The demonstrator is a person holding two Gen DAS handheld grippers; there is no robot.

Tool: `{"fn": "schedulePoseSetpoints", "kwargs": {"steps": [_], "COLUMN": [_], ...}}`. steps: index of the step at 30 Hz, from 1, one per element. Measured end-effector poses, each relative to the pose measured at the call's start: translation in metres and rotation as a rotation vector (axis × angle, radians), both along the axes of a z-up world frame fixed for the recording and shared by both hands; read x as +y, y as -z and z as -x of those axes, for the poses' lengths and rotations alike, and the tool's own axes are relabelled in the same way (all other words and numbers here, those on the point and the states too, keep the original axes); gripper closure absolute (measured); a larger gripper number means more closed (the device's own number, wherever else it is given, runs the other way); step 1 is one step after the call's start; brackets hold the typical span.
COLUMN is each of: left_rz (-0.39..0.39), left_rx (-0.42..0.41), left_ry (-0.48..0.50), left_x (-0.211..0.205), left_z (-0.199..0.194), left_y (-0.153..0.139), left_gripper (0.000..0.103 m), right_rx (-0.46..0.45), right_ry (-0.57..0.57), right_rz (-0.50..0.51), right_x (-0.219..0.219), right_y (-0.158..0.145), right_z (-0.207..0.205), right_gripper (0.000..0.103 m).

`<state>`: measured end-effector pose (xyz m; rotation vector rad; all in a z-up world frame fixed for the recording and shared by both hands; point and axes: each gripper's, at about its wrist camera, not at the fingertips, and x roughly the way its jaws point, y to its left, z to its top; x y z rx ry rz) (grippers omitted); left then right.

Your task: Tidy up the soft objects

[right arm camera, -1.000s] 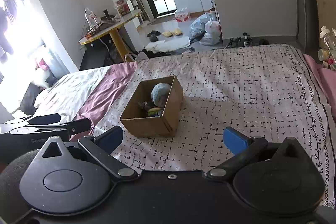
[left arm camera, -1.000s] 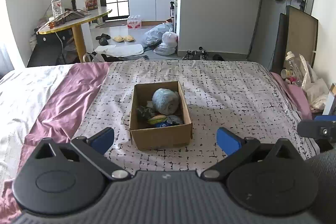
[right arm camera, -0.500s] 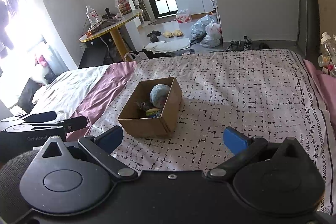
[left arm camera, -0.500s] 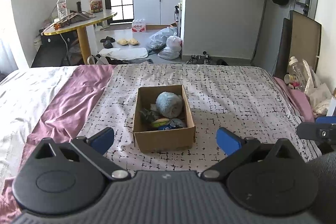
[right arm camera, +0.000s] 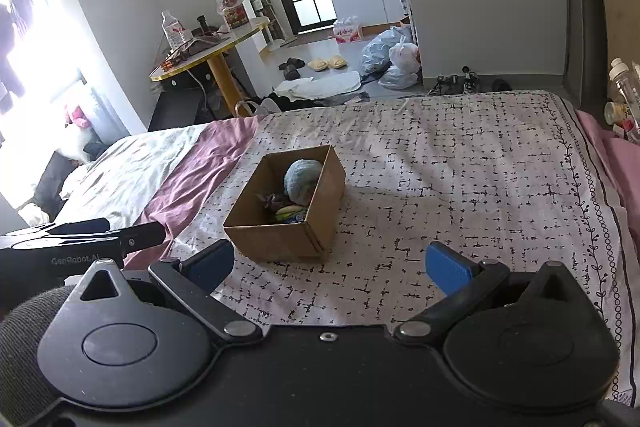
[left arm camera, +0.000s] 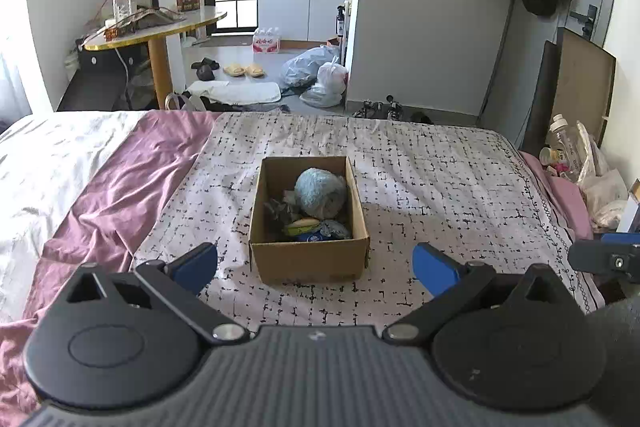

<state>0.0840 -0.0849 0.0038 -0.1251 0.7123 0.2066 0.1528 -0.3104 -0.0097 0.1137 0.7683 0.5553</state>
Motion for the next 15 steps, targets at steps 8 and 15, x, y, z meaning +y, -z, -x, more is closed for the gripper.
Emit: {"fn": "schedulePoseSetpoints", "kwargs": {"steps": [8,15], "left_rz": [-0.001,-0.002], "left_rx": [-0.002,0.002], "left_ry": [0.001,0.0], "left_x": [0.0004,0.001], "left_z": [0.0004,0.0004], "left_y": [0.0003,0.0009], "left_gripper": [0.0,0.0], "right_rx": [-0.001,-0.003], "right_ry": [0.005,0.007], "right_rz": [0.003,0.005], "right_x": [0.0008,0.001], "right_y": [-0.0013,-0.0018], "right_z": [-0.0002,0.0], "right_gripper": [0.0,0.0]}}
